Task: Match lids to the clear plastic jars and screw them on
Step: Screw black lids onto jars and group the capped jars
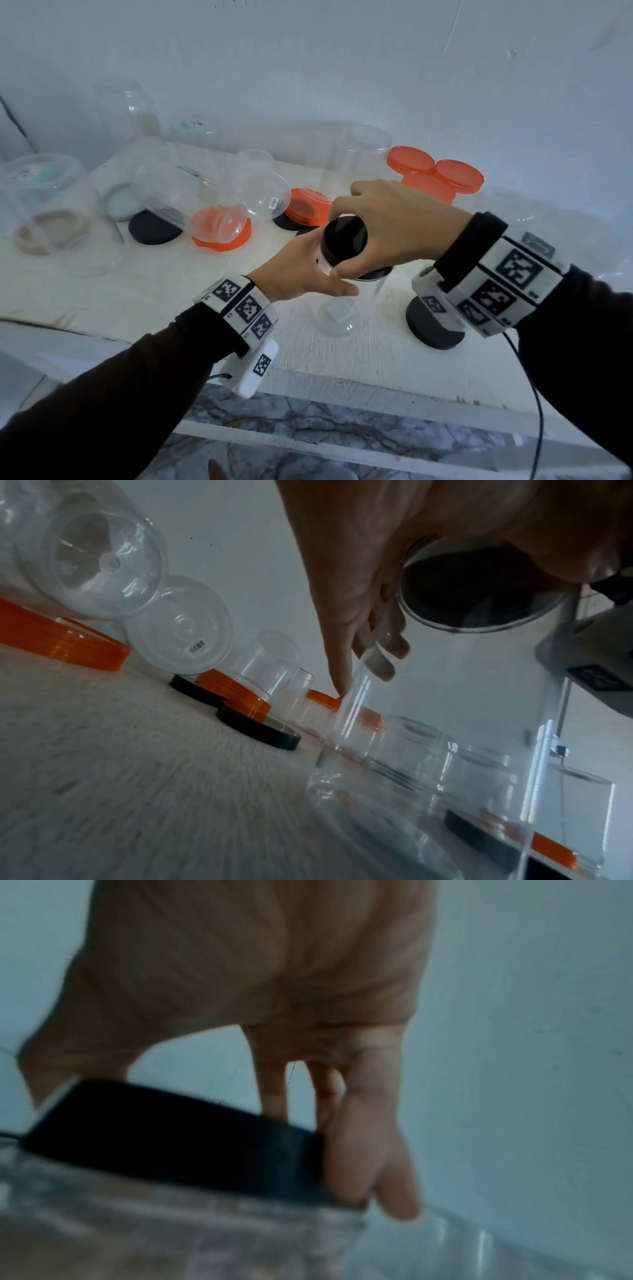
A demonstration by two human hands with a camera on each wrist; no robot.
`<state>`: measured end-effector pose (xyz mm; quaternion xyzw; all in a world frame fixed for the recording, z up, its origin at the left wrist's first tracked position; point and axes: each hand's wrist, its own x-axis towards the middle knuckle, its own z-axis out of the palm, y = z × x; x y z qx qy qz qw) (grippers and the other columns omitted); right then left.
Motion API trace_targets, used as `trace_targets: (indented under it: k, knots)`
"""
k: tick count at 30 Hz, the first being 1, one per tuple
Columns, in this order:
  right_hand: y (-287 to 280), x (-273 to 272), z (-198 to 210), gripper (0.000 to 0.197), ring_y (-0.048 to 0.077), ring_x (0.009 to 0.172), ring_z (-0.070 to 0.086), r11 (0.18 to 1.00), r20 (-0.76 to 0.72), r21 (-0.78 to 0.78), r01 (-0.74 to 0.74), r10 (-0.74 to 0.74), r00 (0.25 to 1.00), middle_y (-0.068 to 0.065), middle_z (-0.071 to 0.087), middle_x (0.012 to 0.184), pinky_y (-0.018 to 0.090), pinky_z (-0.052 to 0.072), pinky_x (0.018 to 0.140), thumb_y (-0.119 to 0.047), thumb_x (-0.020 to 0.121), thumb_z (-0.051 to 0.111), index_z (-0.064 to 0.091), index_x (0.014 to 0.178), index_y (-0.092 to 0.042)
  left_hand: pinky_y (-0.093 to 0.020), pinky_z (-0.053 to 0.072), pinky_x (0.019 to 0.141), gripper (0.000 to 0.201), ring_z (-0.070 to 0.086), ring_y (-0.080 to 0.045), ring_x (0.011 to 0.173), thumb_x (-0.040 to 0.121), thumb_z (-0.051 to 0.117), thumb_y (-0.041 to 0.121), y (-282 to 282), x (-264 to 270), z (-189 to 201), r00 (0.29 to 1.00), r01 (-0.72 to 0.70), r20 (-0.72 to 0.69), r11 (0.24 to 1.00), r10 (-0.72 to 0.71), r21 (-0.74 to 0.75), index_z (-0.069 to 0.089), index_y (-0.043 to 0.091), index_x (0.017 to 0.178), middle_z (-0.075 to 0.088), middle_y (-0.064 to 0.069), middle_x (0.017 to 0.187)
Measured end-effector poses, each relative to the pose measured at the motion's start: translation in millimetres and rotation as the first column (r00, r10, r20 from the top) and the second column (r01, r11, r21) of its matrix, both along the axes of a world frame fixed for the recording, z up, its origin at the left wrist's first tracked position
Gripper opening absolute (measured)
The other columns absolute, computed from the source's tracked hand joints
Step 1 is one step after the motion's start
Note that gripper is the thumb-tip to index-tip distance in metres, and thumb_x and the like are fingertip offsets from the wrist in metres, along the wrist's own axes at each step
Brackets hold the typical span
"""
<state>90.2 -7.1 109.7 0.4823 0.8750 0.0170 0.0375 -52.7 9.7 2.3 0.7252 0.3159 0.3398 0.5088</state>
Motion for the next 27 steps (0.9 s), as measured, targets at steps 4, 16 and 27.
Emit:
trace_targets:
  k: [4, 16, 27]
  knots:
    - [-5.3, -5.4, -2.2, 0.067, 0.019, 0.077, 0.053, 0.993, 0.002, 0.058, 0.102, -0.102, 0.995, -0.003, 0.048, 0.077, 0.026, 0.04, 0.06, -0.073, 0.068, 0.055, 0.057, 0.103, -0.017, -0.016, 0.045, 0.089, 0.07, 0.058, -0.002, 0.107, 0.051, 0.078, 0.038, -3.0, 0.3, 0.7, 1.0, 0.006, 0.012, 1.0, -0.006, -0.018, 0.05, 0.032, 0.115, 0.063, 0.007, 0.113]
    - [-2.6, -0.9, 3.3, 0.058, 0.014, 0.08, 0.053, 0.999, 0.015, -0.051, 0.015, -0.015, 1.0, -0.006, 0.051, 0.084, 0.022, 0.043, 0.065, -0.064, 0.066, 0.064, 0.058, 0.11, -0.027, -0.022, 0.042, 0.097, 0.071, 0.054, -0.003, 0.113, 0.051, 0.08, 0.04, -1.3, -0.8, -0.6, 1.0, -0.005, -0.017, 1.0, 0.005, 0.001, 0.047, 0.038, 0.114, 0.061, 0.009, 0.117]
    - [-1.5, 10.1, 15.2, 0.067, 0.01, 0.102, 0.048, 0.945, -0.04, -0.321, -0.065, 0.055, 0.998, -0.009, 0.045, 0.114, 0.026, 0.045, 0.085, -0.049, 0.065, 0.074, 0.047, 0.126, -0.044, -0.007, 0.04, 0.088, 0.069, 0.052, 0.011, 0.104, 0.059, 0.087, 0.019, 1.1, -4.4, 1.0, 0.998, 0.009, -0.061, 1.0, -0.008, 0.016, 0.045, 0.042, 0.109, 0.058, 0.017, 0.11]
